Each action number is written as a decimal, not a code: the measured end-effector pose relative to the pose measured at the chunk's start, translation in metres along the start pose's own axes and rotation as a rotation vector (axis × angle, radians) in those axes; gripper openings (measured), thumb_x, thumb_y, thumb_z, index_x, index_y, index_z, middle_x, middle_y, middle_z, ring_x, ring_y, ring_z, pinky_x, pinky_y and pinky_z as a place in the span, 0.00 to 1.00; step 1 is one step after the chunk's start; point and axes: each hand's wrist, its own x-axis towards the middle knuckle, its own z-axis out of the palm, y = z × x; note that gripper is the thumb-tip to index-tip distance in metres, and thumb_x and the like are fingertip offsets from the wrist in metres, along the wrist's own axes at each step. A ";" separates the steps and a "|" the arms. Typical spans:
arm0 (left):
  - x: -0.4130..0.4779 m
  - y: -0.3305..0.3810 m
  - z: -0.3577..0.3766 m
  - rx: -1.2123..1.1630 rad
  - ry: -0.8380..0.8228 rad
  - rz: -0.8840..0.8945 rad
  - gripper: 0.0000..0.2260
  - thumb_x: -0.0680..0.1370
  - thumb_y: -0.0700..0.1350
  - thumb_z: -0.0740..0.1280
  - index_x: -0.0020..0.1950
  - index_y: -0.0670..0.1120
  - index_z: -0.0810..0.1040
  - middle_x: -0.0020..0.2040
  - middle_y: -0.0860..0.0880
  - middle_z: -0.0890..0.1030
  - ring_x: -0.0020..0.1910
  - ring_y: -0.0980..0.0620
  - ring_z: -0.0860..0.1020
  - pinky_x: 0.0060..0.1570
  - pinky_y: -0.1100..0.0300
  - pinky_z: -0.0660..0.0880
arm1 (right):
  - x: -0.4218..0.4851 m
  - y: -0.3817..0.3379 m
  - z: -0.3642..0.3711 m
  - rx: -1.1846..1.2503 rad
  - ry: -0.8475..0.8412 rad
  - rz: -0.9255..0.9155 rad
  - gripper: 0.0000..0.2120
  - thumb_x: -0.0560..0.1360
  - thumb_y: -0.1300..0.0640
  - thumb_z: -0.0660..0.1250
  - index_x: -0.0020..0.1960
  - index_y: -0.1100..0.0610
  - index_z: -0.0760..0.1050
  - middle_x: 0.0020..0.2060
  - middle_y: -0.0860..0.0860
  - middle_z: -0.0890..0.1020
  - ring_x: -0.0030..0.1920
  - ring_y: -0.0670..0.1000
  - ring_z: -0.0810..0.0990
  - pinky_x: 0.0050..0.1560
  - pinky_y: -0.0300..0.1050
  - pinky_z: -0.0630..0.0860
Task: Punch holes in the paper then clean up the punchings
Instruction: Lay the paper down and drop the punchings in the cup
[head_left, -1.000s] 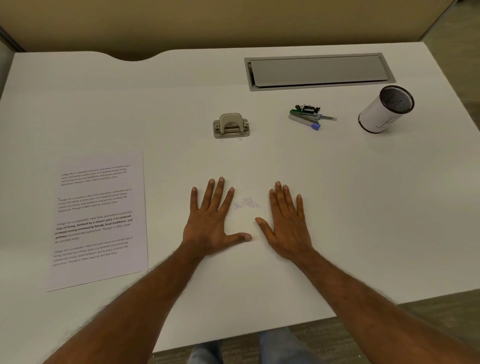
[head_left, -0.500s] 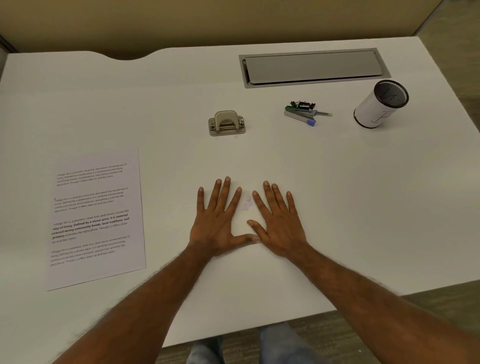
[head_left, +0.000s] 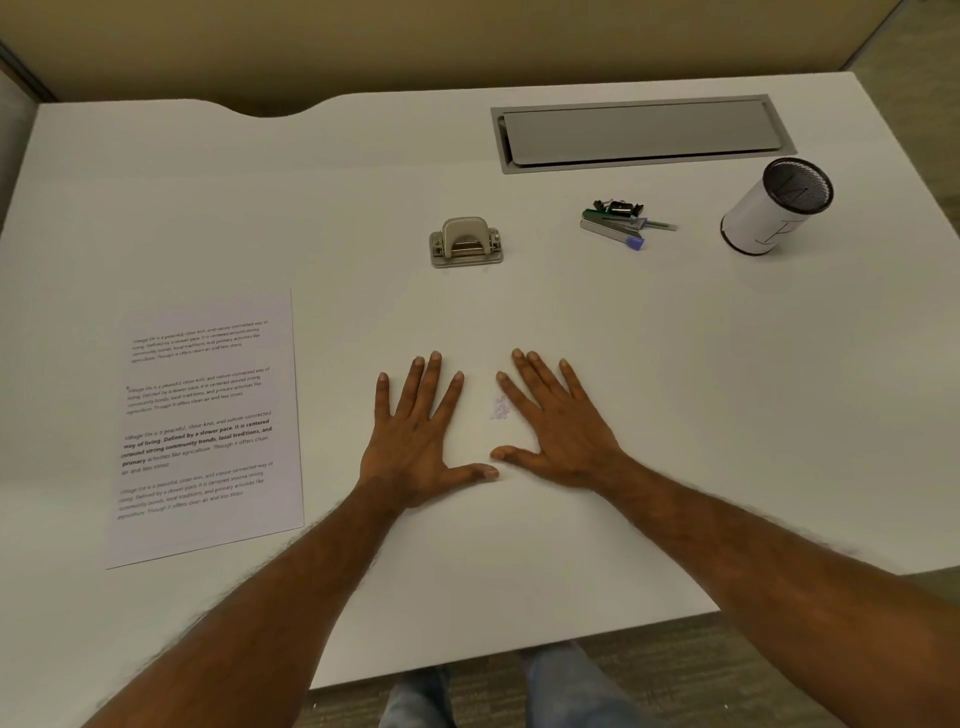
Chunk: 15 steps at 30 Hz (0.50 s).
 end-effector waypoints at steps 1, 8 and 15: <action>-0.001 -0.001 0.000 0.002 -0.004 0.005 0.54 0.65 0.83 0.47 0.81 0.49 0.43 0.80 0.44 0.39 0.79 0.45 0.37 0.74 0.35 0.40 | -0.003 -0.003 0.001 -0.008 -0.002 -0.047 0.44 0.73 0.25 0.46 0.79 0.52 0.43 0.79 0.54 0.43 0.78 0.52 0.40 0.76 0.60 0.46; -0.003 -0.006 -0.001 -0.007 -0.029 0.046 0.57 0.64 0.83 0.50 0.80 0.48 0.41 0.80 0.44 0.38 0.79 0.46 0.37 0.75 0.36 0.41 | -0.017 -0.011 0.002 0.087 0.027 0.054 0.52 0.69 0.22 0.49 0.79 0.56 0.41 0.78 0.53 0.41 0.78 0.51 0.38 0.77 0.60 0.43; -0.004 -0.011 -0.001 -0.029 -0.028 0.064 0.55 0.65 0.82 0.49 0.81 0.47 0.42 0.81 0.45 0.39 0.79 0.47 0.38 0.75 0.36 0.43 | 0.003 -0.024 0.004 0.108 0.059 0.115 0.57 0.66 0.20 0.50 0.78 0.60 0.41 0.78 0.55 0.41 0.78 0.51 0.37 0.77 0.56 0.42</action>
